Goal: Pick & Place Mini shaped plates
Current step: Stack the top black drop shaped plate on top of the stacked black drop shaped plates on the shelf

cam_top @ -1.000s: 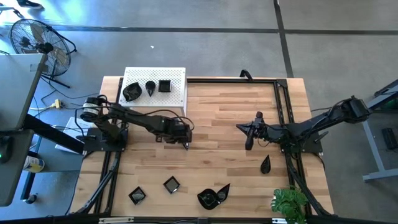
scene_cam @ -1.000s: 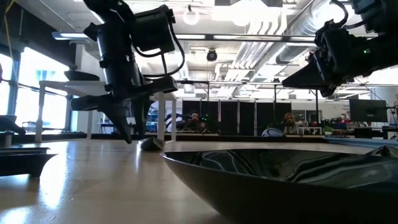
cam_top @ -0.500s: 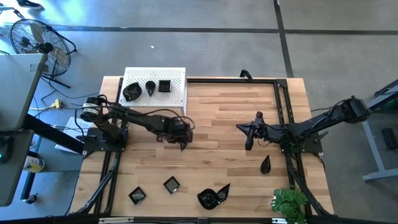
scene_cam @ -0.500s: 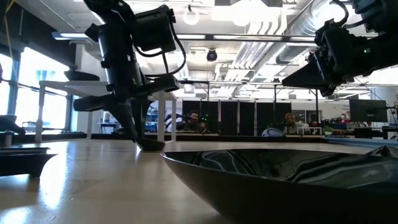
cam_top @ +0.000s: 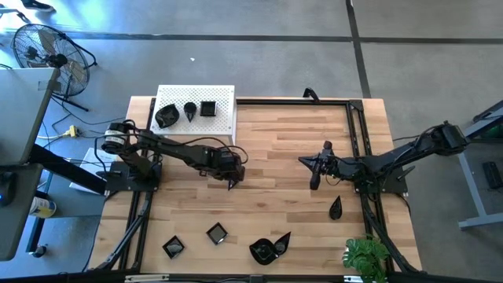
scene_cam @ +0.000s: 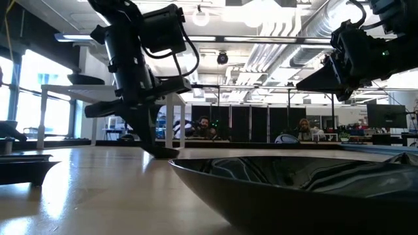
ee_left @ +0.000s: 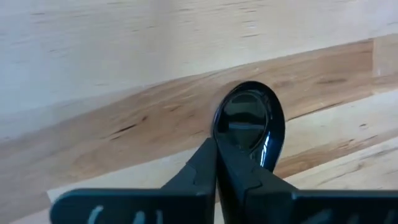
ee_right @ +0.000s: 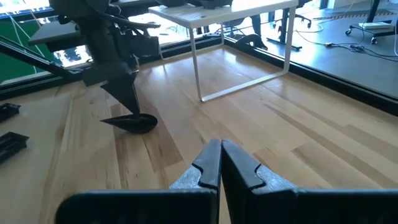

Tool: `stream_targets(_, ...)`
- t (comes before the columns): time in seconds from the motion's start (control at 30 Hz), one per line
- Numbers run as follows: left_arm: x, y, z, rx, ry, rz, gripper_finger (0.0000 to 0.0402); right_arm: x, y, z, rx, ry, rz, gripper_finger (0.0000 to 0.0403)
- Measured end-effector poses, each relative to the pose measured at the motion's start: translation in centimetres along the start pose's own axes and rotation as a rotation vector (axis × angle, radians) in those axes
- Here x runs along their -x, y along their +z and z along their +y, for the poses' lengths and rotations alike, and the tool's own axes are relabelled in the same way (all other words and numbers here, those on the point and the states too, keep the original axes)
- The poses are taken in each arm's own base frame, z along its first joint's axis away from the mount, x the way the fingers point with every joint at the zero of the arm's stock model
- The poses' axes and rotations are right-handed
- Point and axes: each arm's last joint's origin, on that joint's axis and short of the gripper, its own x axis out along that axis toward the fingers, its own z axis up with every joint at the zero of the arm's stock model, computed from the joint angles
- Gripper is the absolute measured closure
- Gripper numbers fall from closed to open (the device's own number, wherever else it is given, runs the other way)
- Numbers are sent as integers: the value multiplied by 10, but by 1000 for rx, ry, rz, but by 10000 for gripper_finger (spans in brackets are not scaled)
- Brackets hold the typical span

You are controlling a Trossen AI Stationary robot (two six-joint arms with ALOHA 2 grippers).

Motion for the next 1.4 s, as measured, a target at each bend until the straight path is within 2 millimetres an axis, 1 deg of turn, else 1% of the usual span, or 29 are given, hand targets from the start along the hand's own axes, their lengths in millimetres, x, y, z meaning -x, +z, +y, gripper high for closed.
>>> stream_targets(0.07, -1, 0, 0, -6, 0, -1, 396, 0, 0, 0, 0, 0, 0, 403)
stream_targets(0.17, -8, 0, -2, -16, -4, 0, 381, 0, 0, 0, 0, 0, 0, 403)
stream_targets(0.37, -6, -1, -3, -73, -23, 29, 335, 0, 0, 0, -2, 1, -3, 403)
stream_targets(0.47, -6, 6, -2, -83, -22, 16, 311, 0, 0, 0, -3, 2, -4, 403)
stream_targets(0.57, -2, 10, -3, -100, -45, 21, 298, 0, 1, 0, -1, 2, -6, 403)
stream_targets(0.63, -3, 9, -3, -116, -50, 43, 297, 0, 1, 0, 3, 1, -6, 403)
stream_targets(0.7, -6, 8, -4, -135, -58, 46, 301, 0, 1, 0, 3, 0, -7, 403)
stream_targets(0.8, -19, 7, -7, -153, -76, 48, 316, 0, 1, 0, 3, -1, -7, 403)
stream_targets(0.87, -19, 8, -9, -164, -94, 42, 331, 0, 1, 0, 3, -1, -7, 403)
stream_targets(1.13, -20, 8, -6, -195, -55, 17, 394, 0, 1, 0, 11, 0, -6, 403)
stream_targets(1.33, -19, 7, -3, -197, -29, 51, 399, 0, 1, 0, 10, 1, -6, 403)
stream_targets(1.4, -15, 7, -1, -198, -8, 62, 400, 0, 1, 0, 10, 1, -6, 403)
